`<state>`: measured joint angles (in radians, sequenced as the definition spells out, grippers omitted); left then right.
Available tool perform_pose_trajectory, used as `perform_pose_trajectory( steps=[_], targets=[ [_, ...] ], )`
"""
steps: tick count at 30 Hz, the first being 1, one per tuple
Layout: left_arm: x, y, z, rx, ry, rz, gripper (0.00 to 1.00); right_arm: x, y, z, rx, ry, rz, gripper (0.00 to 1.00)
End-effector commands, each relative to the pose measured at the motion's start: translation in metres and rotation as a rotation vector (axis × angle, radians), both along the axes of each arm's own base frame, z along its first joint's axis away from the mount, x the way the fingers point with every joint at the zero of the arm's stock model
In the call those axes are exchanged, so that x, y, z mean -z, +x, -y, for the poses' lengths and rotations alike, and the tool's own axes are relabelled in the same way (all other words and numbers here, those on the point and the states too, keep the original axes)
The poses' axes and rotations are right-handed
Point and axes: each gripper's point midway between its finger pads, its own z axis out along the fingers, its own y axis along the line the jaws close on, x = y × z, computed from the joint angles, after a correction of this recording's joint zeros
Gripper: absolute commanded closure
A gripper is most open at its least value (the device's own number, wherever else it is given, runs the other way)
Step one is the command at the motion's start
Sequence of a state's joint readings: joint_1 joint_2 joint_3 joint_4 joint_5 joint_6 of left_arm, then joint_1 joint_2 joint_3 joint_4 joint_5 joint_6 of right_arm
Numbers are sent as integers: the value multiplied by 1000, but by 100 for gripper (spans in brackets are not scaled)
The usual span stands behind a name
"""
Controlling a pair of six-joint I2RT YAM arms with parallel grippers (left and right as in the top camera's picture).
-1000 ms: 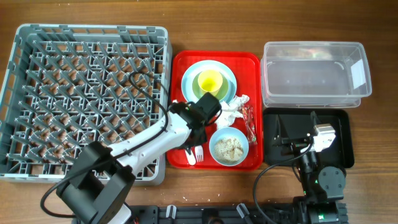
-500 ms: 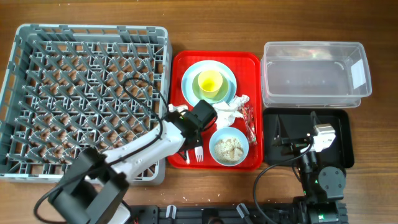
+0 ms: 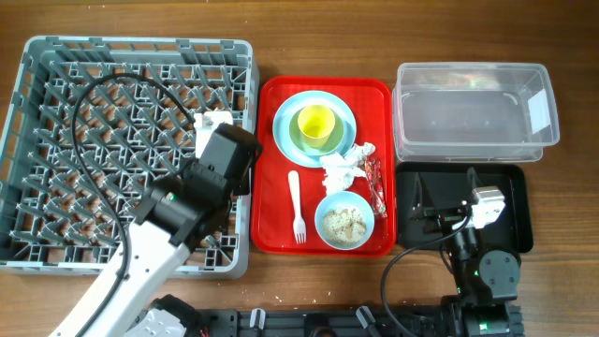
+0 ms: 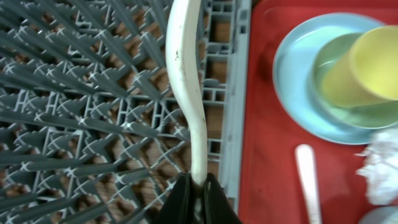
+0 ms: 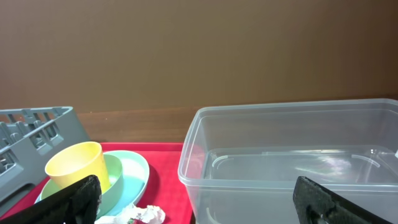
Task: Sort waste into correct bins and load items into the dishwasher rack
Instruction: 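Grasp the white spoon with the left gripper and place it in the rack, then reach the left gripper back down to the white fork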
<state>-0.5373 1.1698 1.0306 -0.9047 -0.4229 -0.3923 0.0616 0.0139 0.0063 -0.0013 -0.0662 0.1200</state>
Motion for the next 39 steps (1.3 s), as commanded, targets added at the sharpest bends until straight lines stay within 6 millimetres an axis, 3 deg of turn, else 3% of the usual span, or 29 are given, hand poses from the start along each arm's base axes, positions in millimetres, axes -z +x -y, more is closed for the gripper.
perform_pose_trajectory(
  steps=[1,5,8,12,14,16,19,21,22,23,25,27,34,39],
  targets=[
    [27,8,-5,6,93,-97,96,-1,0,3,16,14,4,1],
    [72,11,-4,9,175,-242,96,-1,0,3,16,14,4,0],
    [84,12,-7,-1,214,-275,96,-1,0,3,16,14,4,0],
    [84,13,-12,-18,211,-278,92,-1,0,3,16,14,4,0],
    [84,15,-20,-46,206,-280,67,-1,0,3,16,14,4,0],
    [82,18,-28,-75,198,-272,63,-1,0,3,16,14,4,0],
    [45,31,-29,-97,160,-184,60,-1,0,3,16,14,4,0],
    [8,33,-4,-37,26,-126,63,-1,0,3,16,14,4,0],
    [-3,29,20,33,-92,-125,63,-1,0,3,16,14,4,0],
    [-15,16,57,125,-291,-145,65,-1,0,3,16,14,4,0],
    [-17,0,83,137,-428,-208,69,-1,0,3,16,14,4,0],
    [2,-16,100,123,-444,-277,70,-1,0,3,16,14,4,0],
    [115,-49,147,69,-325,-443,72,-1,0,3,16,14,4,0],
    [157,-51,140,-13,-226,-503,73,-1,0,3,16,14,4,0]
  ],
)
